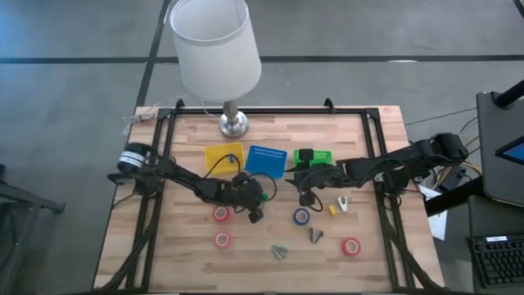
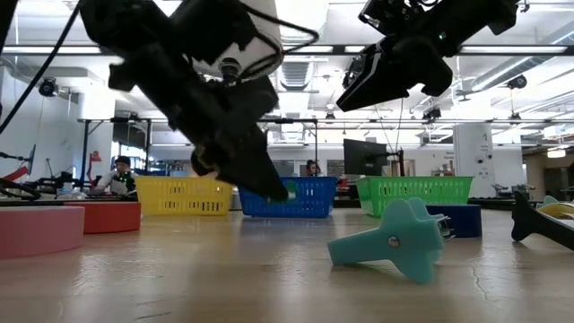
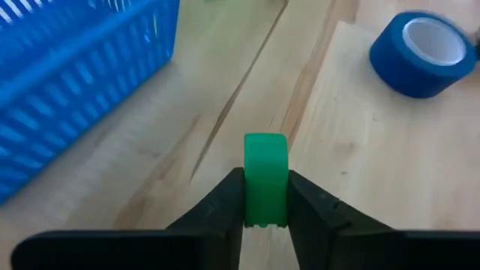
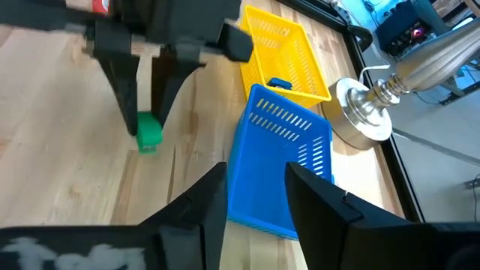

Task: Pick and place Stapler, Stapler remover, tape
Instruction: Put the green stapler into the yellow bin, then put the yellow stapler into the yellow bin

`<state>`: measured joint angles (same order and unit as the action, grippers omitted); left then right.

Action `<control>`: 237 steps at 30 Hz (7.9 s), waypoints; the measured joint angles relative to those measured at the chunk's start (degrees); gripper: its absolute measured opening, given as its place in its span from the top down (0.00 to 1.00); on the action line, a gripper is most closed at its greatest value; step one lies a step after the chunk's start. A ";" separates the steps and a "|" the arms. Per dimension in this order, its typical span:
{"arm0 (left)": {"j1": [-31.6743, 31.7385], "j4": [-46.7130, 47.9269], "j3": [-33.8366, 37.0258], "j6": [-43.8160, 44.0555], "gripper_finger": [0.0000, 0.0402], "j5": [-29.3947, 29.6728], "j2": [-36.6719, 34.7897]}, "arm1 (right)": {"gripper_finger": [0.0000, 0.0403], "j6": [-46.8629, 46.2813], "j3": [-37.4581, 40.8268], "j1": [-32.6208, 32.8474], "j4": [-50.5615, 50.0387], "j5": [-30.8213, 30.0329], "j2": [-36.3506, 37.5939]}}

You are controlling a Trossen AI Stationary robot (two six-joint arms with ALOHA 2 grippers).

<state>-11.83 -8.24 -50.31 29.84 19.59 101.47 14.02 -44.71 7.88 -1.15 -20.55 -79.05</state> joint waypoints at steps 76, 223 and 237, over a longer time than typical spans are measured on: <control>9.56 19.29 5.66 -17.39 0.62 5.16 -31.25 | 0.64 -8.85 -0.02 0.02 -1.44 4.12 -0.02; 7.01 -1.95 10.23 -23.36 0.62 4.29 -31.19 | 0.72 -94.37 4.87 15.36 -39.80 16.37 -6.21; 7.08 -2.14 10.25 -25.06 0.62 -1.53 -30.92 | 0.83 -86.95 4.95 15.34 -37.95 16.59 -6.21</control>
<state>-4.75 -10.37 -40.05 4.77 18.07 70.55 -72.94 -39.76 23.22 -39.10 -3.97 -85.25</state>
